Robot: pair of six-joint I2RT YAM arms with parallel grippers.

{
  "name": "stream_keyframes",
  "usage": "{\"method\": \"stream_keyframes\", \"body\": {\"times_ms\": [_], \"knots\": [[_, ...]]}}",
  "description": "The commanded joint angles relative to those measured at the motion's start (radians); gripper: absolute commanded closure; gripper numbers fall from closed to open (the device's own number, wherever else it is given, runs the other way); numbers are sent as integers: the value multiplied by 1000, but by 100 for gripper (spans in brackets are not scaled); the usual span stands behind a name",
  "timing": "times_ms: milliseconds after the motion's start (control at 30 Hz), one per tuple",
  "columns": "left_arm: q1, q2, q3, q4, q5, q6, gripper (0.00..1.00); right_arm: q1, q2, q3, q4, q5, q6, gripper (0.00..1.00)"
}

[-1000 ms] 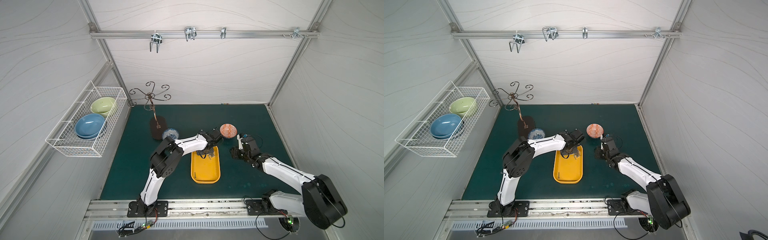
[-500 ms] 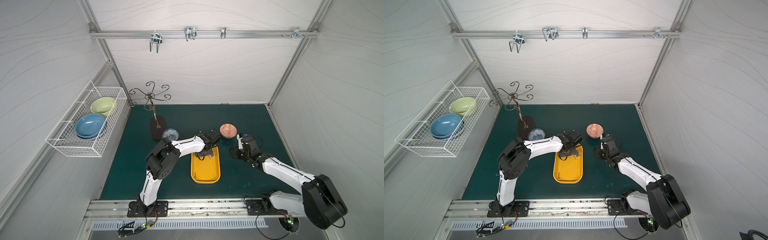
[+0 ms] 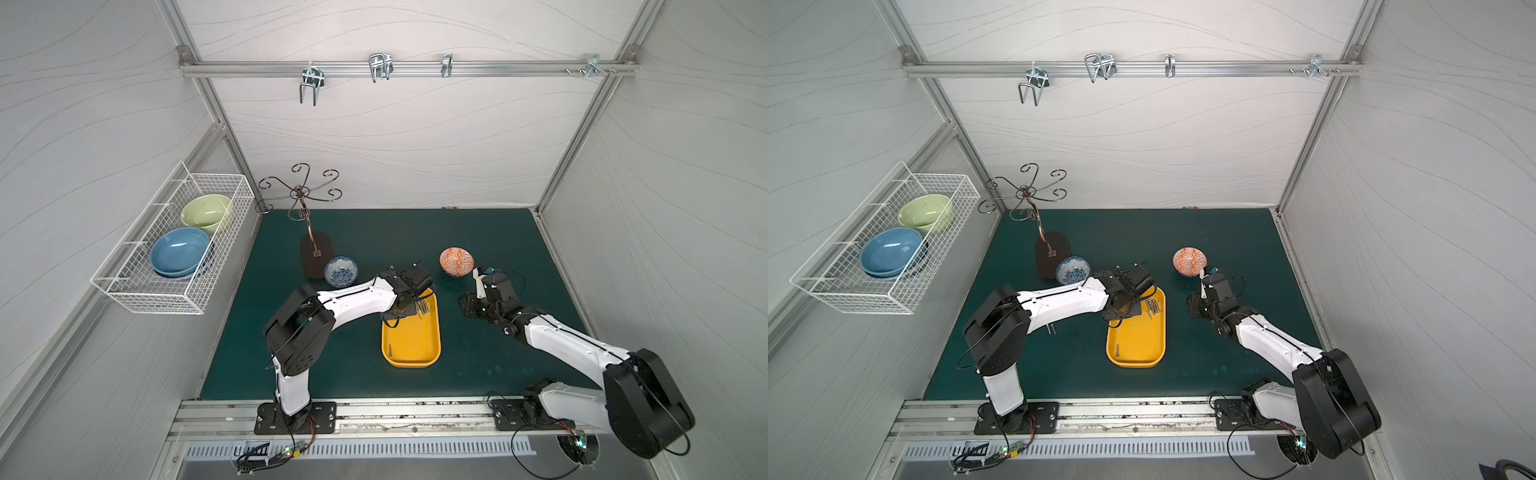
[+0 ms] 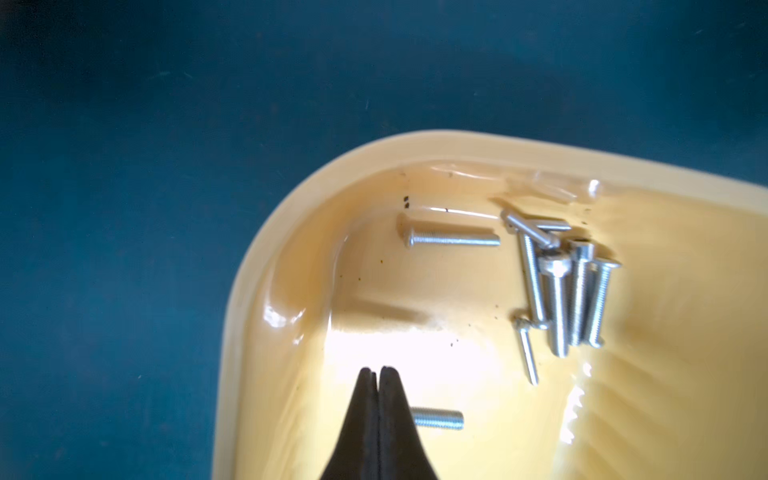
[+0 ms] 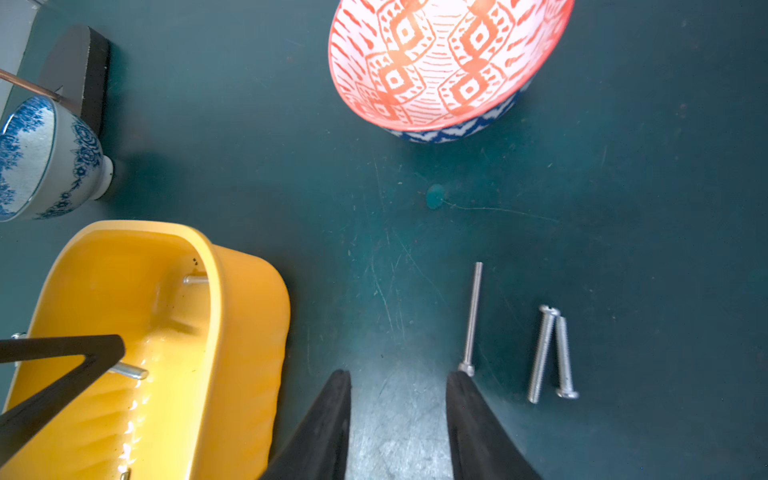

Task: Take out the screws from the storage box
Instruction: Pick up the screw from the storage box, then place the screw at the center of the board.

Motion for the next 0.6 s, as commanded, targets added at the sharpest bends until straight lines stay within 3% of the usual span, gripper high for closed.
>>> {"method": "stream_keyframes", "body": {"times_ms": [0,200,567], "knots": [[-6,-45,-4,-5,-25,15,100,9,-19,-10,20,-15,-19,58],[-5,-124,-28,-28,-61,13,100,42,-18,-4,35,-30,-66,57],[21,-380,-199,-17,-126,-2,100,148,-52,49,-32,96,-125,55]]}}
